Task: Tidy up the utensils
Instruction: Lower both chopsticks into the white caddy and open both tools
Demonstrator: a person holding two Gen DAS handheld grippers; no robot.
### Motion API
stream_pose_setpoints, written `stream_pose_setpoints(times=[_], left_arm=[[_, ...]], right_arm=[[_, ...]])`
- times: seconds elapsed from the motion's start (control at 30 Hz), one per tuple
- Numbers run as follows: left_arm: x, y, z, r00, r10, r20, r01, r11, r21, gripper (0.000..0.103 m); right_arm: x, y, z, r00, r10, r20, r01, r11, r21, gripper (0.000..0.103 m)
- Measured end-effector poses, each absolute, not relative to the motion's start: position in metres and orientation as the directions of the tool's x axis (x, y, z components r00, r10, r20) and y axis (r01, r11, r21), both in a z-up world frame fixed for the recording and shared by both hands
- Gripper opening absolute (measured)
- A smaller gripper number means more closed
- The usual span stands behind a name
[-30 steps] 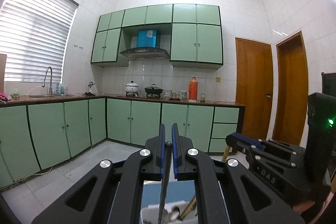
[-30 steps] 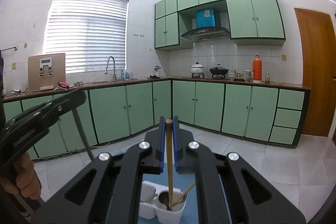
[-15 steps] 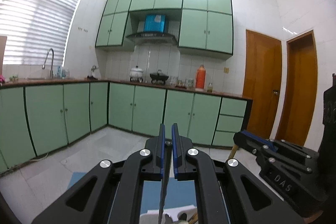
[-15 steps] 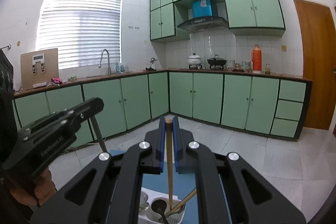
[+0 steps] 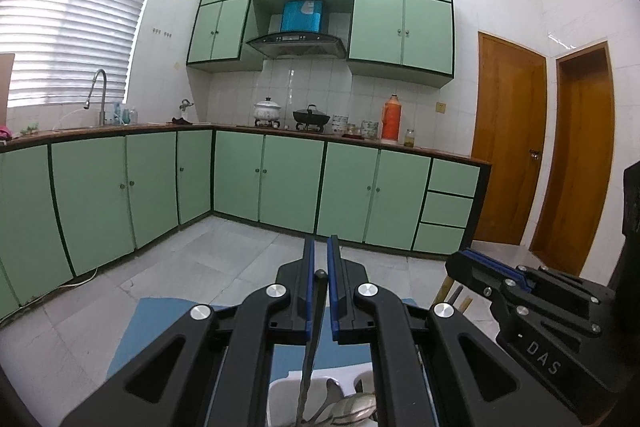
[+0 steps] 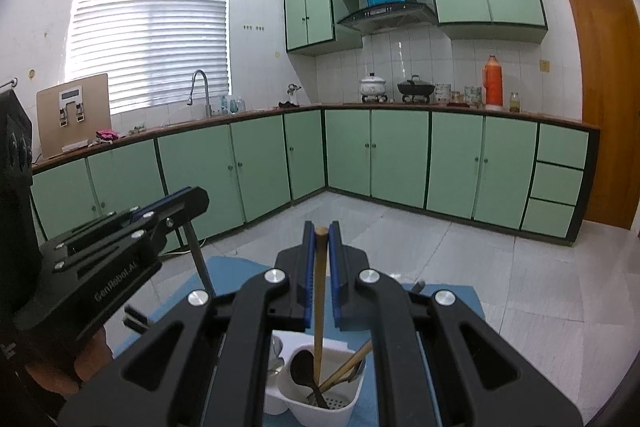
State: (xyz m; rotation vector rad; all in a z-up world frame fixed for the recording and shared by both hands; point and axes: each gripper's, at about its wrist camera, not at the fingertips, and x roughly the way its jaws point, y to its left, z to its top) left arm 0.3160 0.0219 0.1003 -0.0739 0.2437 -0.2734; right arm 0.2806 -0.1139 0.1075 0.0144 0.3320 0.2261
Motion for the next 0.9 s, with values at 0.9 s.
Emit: stream_pose_setpoints(times=[0.9], left_arm=[[0.319,0.033,0.074,0.921,-0.247,-0.3,0.216,0.967,-0.133,0.034]], right_arm=[[0.267,-0.118,0.08,0.923,0.174,-0.343,-0.166,0.985,0.052,0.026]])
